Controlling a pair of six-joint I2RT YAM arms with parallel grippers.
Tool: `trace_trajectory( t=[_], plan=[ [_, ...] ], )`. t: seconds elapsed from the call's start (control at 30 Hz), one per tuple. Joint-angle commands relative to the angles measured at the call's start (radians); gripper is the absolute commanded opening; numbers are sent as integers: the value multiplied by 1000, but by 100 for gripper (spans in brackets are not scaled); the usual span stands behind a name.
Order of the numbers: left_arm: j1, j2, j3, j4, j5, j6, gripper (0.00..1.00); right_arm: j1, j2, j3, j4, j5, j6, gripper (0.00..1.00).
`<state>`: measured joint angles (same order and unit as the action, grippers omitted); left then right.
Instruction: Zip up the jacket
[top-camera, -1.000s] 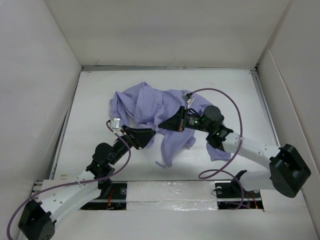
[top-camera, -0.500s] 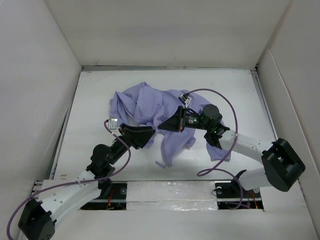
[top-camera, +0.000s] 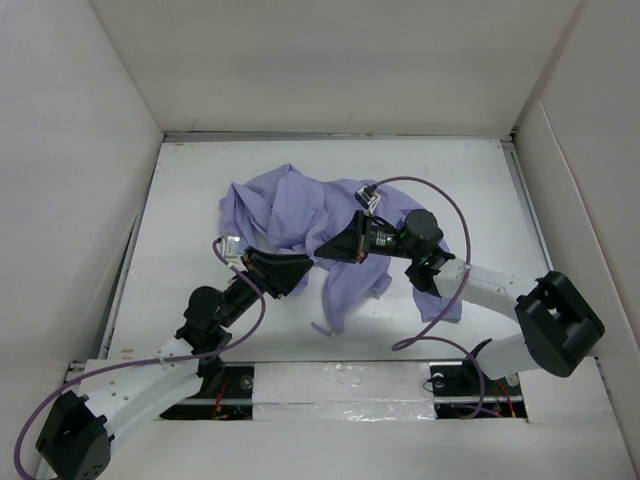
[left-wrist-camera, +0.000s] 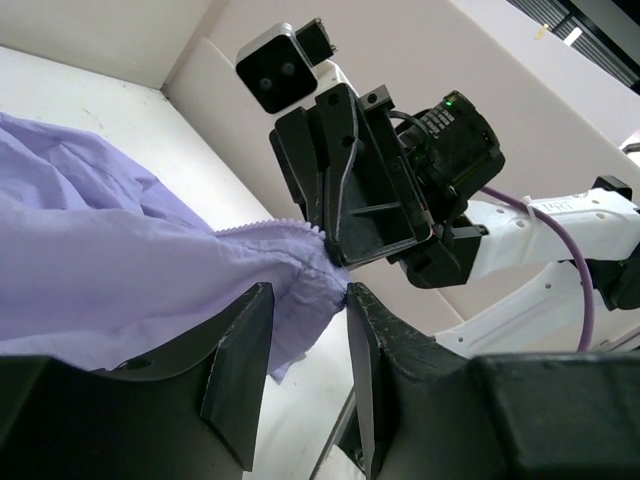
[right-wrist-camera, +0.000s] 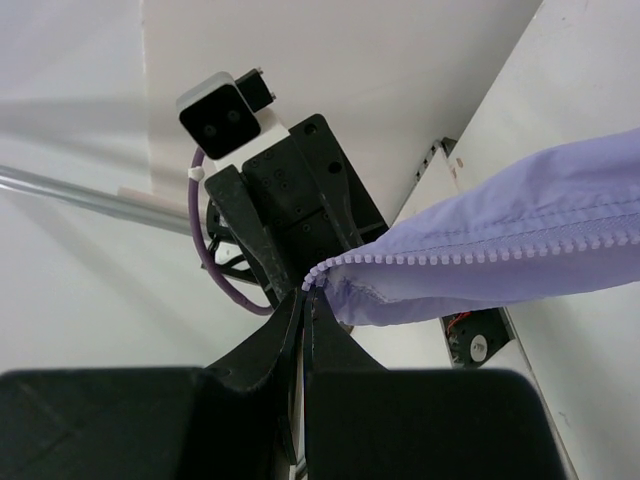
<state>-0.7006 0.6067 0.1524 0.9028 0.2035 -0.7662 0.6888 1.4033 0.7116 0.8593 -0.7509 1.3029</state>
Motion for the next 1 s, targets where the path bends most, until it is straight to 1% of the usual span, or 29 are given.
trace_trajectory(
  t=[0.0, 0.17, 0.3, 0.57, 0.67, 0.77, 0.83, 0.87, 0.93, 0.97],
  plan=[
    [-4, -4, 50, 85, 23, 10, 32, 6, 17, 26, 98, -28, 24, 0],
    [-4, -1, 44, 96, 24, 4, 30, 15, 29, 28, 104, -30, 27, 0],
    [-4, 10, 47, 107, 34, 1, 18, 15, 39, 28, 124, -30, 38, 0],
    [-4, 21, 49, 119, 51, -8, 7, 25, 54, 28, 138, -31, 42, 0],
    [-4, 18, 53, 116, 51, -13, 0, 25, 59, 29, 139, -30, 42, 0],
    [-4, -4, 68, 35, 10, -34, 0, 25, 51, 28, 138, -21, 38, 0],
    [-4, -36, 76, -1, -12, -45, 0, 12, 37, 17, 126, -7, 15, 13],
    [-4, -47, 78, -14, -30, -60, 0, 12, 22, 9, 124, 8, 10, 28],
    [-4, -73, 94, -76, -45, -74, 0, 3, 7, -9, 126, 22, -5, 41],
    [-4, -82, 102, -96, -59, -87, 0, -6, -1, -36, 127, 39, -13, 51]
  ],
)
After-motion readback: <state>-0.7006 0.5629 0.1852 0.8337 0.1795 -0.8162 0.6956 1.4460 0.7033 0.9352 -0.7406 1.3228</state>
